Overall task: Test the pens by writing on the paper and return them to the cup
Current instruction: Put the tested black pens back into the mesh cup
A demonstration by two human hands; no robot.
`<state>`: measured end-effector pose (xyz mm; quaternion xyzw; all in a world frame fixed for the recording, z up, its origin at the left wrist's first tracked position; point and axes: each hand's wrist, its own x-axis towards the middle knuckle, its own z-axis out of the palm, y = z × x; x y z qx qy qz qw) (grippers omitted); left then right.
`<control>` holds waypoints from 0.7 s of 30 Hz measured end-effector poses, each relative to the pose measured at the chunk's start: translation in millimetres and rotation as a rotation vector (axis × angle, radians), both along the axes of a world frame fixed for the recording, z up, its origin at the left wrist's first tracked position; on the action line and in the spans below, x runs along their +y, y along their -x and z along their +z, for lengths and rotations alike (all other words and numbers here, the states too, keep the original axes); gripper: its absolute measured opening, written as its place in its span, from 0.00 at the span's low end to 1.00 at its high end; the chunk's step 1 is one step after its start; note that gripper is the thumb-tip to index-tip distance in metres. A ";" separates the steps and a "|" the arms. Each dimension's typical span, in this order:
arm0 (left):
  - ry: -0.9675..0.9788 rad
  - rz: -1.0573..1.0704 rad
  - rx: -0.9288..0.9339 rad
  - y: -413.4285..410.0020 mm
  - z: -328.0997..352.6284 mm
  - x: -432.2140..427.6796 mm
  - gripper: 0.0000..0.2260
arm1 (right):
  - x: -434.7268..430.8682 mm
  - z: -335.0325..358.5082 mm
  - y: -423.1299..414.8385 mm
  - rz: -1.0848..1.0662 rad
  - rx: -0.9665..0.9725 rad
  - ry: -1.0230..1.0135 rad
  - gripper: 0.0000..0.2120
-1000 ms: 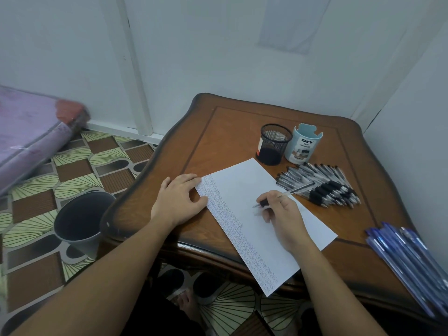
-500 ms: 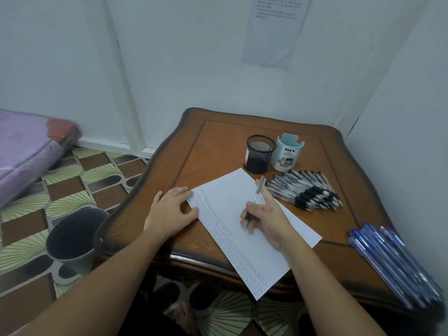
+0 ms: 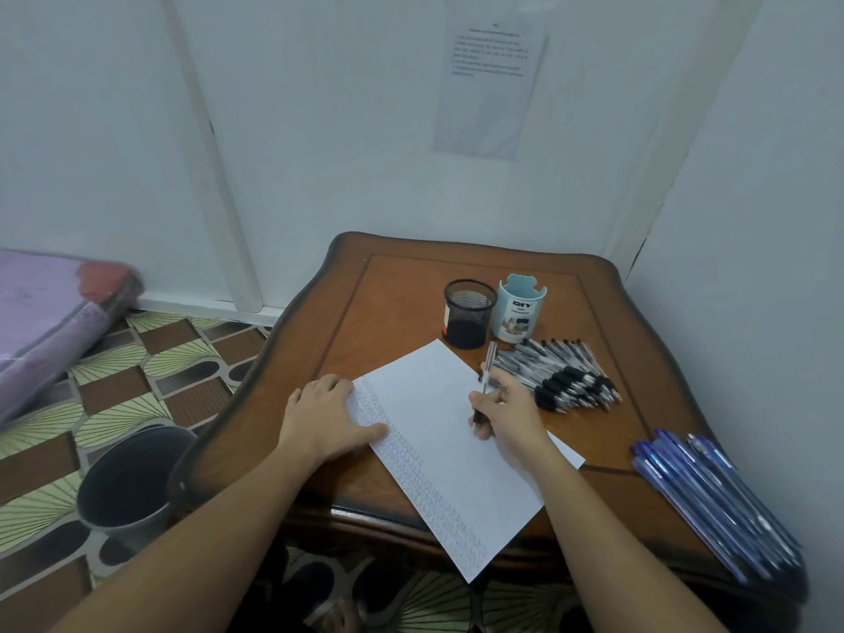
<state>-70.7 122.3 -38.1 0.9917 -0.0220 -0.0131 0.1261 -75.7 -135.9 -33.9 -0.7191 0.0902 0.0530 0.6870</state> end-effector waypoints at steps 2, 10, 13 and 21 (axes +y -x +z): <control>-0.024 0.021 0.035 -4.6 7.0 -3.2 0.38 | -5.5 -1.2 -1.3 -0.007 -0.005 0.007 0.23; -0.138 0.052 0.016 -31.2 26.7 -31.5 0.25 | -16.8 -2.8 -10.1 0.012 0.043 -0.043 0.17; -0.055 -0.005 -0.014 -46.4 26.6 -51.9 0.24 | -19.1 -1.8 -16.1 0.029 0.069 -0.060 0.16; 0.646 -0.054 0.040 -97.3 37.6 -114.4 0.32 | -30.6 32.9 -49.7 0.030 -0.050 0.086 0.41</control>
